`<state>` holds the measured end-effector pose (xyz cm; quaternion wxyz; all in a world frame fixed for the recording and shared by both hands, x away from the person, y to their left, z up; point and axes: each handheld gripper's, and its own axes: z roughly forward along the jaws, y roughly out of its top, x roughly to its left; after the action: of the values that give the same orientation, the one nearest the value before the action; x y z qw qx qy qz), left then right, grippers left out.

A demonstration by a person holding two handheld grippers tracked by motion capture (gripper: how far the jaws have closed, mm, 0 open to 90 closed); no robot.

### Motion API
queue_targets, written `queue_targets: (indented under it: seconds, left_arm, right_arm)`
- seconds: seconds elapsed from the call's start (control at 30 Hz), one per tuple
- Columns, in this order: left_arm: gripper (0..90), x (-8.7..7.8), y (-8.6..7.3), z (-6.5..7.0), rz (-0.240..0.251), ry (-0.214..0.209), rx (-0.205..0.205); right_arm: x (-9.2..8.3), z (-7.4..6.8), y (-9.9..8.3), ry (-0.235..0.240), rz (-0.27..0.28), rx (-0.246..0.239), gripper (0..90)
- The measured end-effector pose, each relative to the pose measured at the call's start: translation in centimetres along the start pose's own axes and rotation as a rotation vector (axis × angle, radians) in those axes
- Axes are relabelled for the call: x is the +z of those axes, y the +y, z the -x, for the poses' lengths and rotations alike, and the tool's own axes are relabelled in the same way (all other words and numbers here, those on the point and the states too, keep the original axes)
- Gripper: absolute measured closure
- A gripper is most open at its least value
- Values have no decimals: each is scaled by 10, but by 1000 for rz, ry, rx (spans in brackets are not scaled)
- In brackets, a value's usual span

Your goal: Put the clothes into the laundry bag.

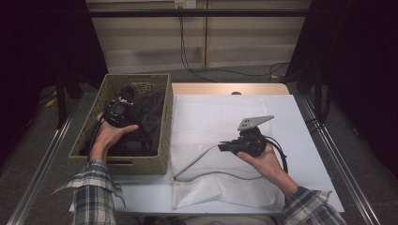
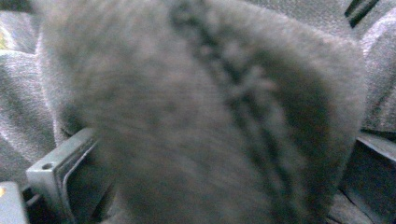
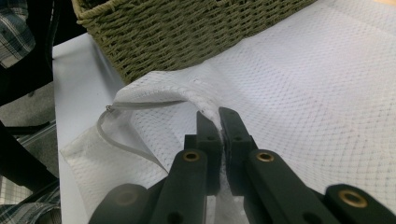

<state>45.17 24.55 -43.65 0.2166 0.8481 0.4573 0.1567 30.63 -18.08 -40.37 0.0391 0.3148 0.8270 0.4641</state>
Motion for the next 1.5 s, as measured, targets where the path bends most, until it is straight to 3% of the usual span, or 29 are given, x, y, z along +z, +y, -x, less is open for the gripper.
queue_targets:
  seconds: [0.1,0.13,0.23,0.27,0.33,0.37,0.47,0.5,0.63,0.77,0.8,0.83,0.87,0.93,1.07,1.17,1.3,1.4,1.5]
  left_arm:
    - [0,2,2,3,-42,-70,4]
    - [0,1,3,5,-62,-112,2]
    - [0,3,4,8,-75,-151,-4]
    - [0,3,5,8,-75,-143,18]
    - [0,5,4,10,-79,-137,-5]
    - [0,6,5,10,-95,-126,27]
    - [0,10,5,11,-105,-112,24]
    - [0,10,4,10,-104,-105,51]
    - [0,12,3,14,-101,-63,88]
    - [11,13,5,16,-134,-46,92]
    - [37,14,6,18,-150,-18,97]
    - [67,14,8,20,-165,-2,73]
    - [113,11,11,18,-200,19,102]
    - [157,10,12,20,-211,28,93]
    - [287,6,14,16,-211,38,67]
    - [423,3,14,13,-179,46,29]
    - [603,0,17,11,-173,26,21]
    - [656,-5,14,3,-127,-24,-50]
    - [759,-11,15,0,-76,-42,-73]
  right_arm:
    - [-1,0,0,-2,2,-5,882]
    - [-1,0,1,0,3,-6,882]
    - [-1,0,1,-3,0,-4,882]
    - [-1,0,1,-3,-1,-5,882]
    - [0,0,1,-1,-5,-6,882]
    - [0,0,1,-2,-3,-7,882]
    - [0,0,1,0,-2,-6,882]
    - [1,0,1,-2,-3,-8,882]
    - [0,0,2,0,-3,-13,882]
    - [1,0,1,4,-4,-4,882]
    - [1,0,1,2,-2,-5,882]
    - [0,0,1,-1,-2,-4,882]
    - [0,0,1,-5,-2,-5,882]
    - [-1,-1,0,-2,0,-8,881]
    - [0,-1,-1,0,-7,-4,881]
    - [0,-1,-2,-3,-6,-1,881]
    - [-2,-1,-2,-11,-4,1,881]
    - [-2,0,-3,-21,-5,6,876]
    - [1,1,-4,-19,-12,8,879]
